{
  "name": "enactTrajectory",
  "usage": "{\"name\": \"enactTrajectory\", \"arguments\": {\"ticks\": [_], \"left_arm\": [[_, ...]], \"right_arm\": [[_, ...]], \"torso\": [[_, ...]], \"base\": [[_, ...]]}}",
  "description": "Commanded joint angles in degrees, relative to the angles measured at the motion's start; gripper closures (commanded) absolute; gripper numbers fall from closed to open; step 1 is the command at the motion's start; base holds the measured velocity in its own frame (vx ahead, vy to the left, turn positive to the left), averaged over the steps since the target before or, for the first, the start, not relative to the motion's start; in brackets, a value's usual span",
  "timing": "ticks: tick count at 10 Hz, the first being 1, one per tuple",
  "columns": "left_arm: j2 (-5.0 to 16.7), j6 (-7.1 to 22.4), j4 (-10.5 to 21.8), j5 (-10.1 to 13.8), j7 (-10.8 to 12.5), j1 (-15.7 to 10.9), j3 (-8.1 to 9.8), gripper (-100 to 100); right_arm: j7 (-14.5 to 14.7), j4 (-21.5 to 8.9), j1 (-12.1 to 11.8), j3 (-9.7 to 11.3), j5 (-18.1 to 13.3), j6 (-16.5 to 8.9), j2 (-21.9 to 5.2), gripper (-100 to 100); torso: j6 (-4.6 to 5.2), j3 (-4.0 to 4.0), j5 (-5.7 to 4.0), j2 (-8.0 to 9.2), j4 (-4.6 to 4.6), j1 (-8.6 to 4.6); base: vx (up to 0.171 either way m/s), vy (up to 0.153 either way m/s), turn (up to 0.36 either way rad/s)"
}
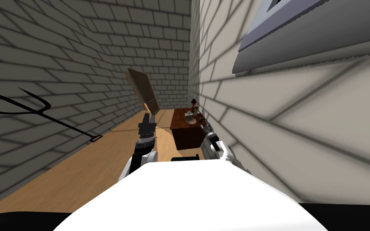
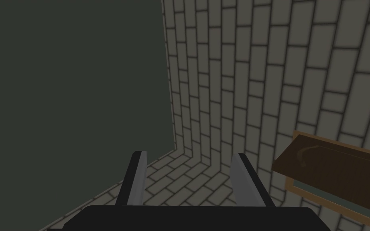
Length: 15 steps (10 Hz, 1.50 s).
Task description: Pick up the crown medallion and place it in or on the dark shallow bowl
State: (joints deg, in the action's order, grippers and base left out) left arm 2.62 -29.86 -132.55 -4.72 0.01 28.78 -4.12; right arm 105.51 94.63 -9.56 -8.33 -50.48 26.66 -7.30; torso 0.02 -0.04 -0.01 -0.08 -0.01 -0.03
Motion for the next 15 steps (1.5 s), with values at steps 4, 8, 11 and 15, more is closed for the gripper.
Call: {"name": "enactTrajectory", "arguments": {"ticks": [4,8,11,15], "left_arm": [[0.0,0.0,0.0,0.0,0.0,0.0,0.0,0],[0.0,0.0,0.0,0.0,0.0,0.0,0.0,0],[0.0,0.0,0.0,0.0,0.0,0.0,0.0,0],[0.0,0.0,0.0,0.0,0.0,0.0,0.0,0]], "right_arm": [[2.7,-0.2,1.4,-1.0,1.3,2.8,-0.6,-100],[2.7,-0.2,1.4,-1.0,1.3,2.8,-0.6,-100],[2.7,-0.2,1.4,-1.0,1.3,2.8,-0.6,-100],[7.1,-1.2,0.0,-1.6,-0.3,3.6,-0.6,-100]], "torso": [[-0.01,0.02,0.0,0.04,0.0,0.02],[-0.01,0.05,0.0,0.09,0.01,0.04],[0.0,0.04,0.0,0.07,0.01,0.03],[0.0,-0.13,-0.01,-0.22,-0.06,0.0]], "base": [[0.01,-0.004,-0.034],[0.001,-0.001,-0.004],[0.002,-0.001,-0.006],[0.074,-0.007,-0.051]]}}
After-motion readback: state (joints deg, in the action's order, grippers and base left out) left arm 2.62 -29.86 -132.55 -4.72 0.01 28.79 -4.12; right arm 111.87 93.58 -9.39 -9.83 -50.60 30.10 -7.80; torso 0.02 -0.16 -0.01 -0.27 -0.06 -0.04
